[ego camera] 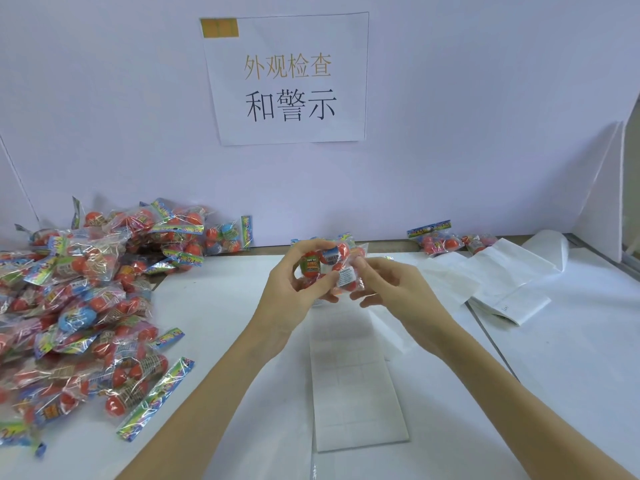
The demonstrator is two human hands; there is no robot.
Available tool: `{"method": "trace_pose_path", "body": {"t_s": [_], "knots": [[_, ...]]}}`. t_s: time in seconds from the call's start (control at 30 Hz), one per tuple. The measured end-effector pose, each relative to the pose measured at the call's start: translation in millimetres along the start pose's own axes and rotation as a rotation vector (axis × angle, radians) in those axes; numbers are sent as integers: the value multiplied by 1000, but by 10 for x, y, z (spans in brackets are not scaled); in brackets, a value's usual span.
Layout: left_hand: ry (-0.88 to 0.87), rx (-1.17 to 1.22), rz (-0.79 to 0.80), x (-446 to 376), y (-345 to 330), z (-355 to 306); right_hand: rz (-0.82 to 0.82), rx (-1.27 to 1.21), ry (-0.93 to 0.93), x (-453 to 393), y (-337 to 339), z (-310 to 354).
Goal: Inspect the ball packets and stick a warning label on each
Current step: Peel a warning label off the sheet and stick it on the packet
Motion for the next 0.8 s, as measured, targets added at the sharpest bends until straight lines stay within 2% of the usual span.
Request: {"method": "trace_pose_path", "body": {"t_s": [0.1, 0.23, 0.3, 0.43, 0.5, 0.53, 0.57, 0.6, 0.67, 0.7, 0.73, 0.8], "knots": [[-17, -25, 50, 12, -17, -30, 46, -9, 17, 17, -43, -26], [-1, -10, 100, 21, -25, -57, 227, -255, -214, 27, -40, -98], [-13, -48, 82, 28, -37, -61, 280, -262, -256, 35, -35, -112], [-72, -130, 165, 65, -74, -37, 264, -52, -167, 39, -31, -95], [-61, -96, 176, 69, -57, -39, 249, -64, -98, -10, 60, 94], [-58, -90, 139, 54, -27, -41, 228, -168, -91, -55, 163, 201], [-56, -112, 86, 29, 14, -32, 231, -388, -118, -85, 283, 319], [-54, -167, 25, -5, 59, -5, 316, -716, -151, -80, 380, 455], [-71, -375, -34, -64, 145, 90, 647, -1376, -191, 30, 569, 688], [-97, -513, 8, -75, 152, 144, 757, -1511, -197, 85, 636, 753], [-115, -645, 89, -63, 142, 220, 798, -1540, -190, 100, 681, 759], [-118, -825, 238, -19, 126, 395, 765, -1473, -222, 55, 681, 670]]}}
Point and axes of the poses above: each hand's wrist, its own x-axis away from the middle knuckle, its own y-axis out of the back of the hand, z = x × y, the point moved 6 cm from there along -x, towards the middle knuckle, and after that the axes turned 13 degrees about -z, right-handed, at the moved point
